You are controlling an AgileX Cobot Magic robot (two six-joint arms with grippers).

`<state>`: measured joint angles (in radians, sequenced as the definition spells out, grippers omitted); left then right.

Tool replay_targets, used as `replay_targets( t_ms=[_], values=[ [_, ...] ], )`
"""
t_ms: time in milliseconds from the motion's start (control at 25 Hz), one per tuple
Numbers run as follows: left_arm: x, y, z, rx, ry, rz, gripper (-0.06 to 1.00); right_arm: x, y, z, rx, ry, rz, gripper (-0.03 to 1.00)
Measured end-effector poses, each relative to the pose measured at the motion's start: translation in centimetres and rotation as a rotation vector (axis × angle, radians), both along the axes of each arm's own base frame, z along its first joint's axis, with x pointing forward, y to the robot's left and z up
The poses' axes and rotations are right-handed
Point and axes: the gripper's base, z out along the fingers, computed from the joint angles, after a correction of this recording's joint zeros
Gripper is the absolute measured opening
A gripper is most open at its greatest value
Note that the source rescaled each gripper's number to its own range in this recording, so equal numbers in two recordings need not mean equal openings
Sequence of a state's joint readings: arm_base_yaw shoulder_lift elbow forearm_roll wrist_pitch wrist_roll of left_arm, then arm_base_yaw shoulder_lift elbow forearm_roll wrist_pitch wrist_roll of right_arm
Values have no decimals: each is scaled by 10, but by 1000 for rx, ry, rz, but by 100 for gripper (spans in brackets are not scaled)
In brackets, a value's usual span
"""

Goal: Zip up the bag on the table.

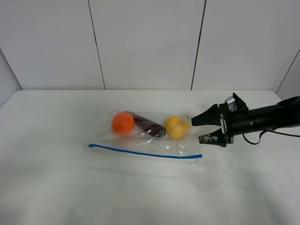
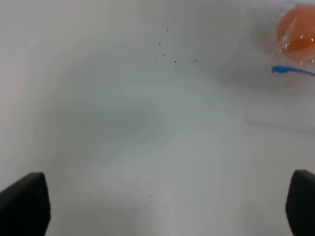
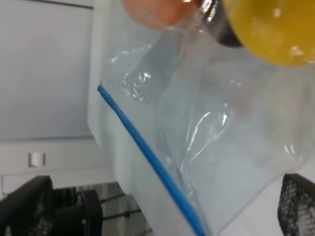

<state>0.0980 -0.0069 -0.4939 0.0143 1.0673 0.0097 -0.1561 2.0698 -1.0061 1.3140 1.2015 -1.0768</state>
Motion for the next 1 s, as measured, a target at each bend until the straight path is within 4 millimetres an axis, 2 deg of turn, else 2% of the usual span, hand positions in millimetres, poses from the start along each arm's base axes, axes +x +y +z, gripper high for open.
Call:
replay_targets(
  t_ms=[160,520,720,840,1000],
  values=[
    [0,0,0,0,0,0,100,-3,-13,10,-122,-14,0,100],
    [0,0,0,2,0,1,100,-16,-49,46,-643,-41,-65,100],
    [0,0,0,2,0,1,100,-23,-62,68,-792,-25,-168,100],
    [0,0,0,2,0,1,100,-27,-68,80,-881,-74,-175,100],
    [0,0,0,2,0,1,100,-30,-76,87,-994,-110,-170,100]
  ],
)
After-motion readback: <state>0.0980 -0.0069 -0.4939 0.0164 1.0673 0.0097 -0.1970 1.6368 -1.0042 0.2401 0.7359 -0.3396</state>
